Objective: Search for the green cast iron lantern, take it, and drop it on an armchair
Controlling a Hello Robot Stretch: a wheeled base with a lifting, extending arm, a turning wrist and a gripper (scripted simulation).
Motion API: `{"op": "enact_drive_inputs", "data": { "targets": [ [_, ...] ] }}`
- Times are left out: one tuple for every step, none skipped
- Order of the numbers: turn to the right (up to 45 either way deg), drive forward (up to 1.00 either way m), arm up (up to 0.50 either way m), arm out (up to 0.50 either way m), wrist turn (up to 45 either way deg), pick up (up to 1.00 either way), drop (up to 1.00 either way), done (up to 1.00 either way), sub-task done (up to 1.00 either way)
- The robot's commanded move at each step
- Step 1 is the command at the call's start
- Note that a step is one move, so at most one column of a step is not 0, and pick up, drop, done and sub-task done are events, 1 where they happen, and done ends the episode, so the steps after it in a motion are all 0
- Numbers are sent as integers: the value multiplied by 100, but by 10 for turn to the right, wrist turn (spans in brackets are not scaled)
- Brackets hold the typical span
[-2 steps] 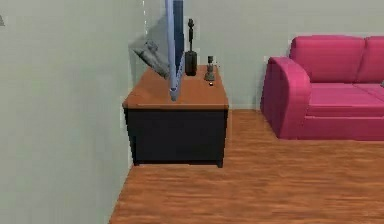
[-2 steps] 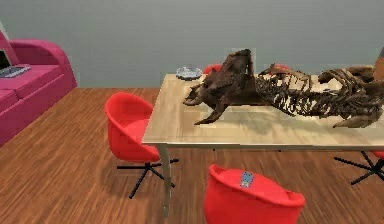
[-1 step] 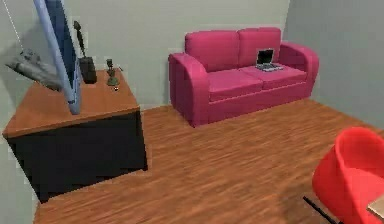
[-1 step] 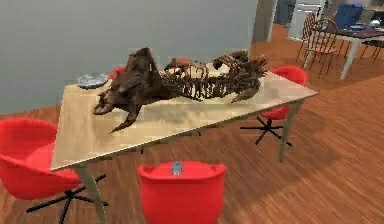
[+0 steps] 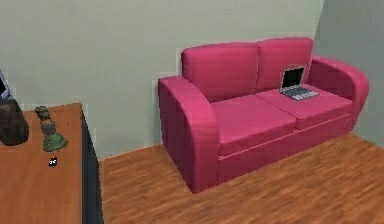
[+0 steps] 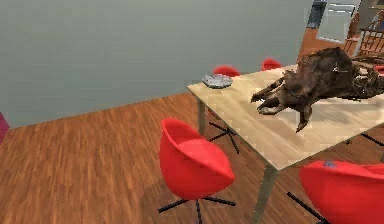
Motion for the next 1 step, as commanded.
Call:
{"op": "enact_drive_inputs", "data": {
  "targets": [
    [30, 0, 0, 0, 0, 0, 0, 0, 0]
  ]
}}
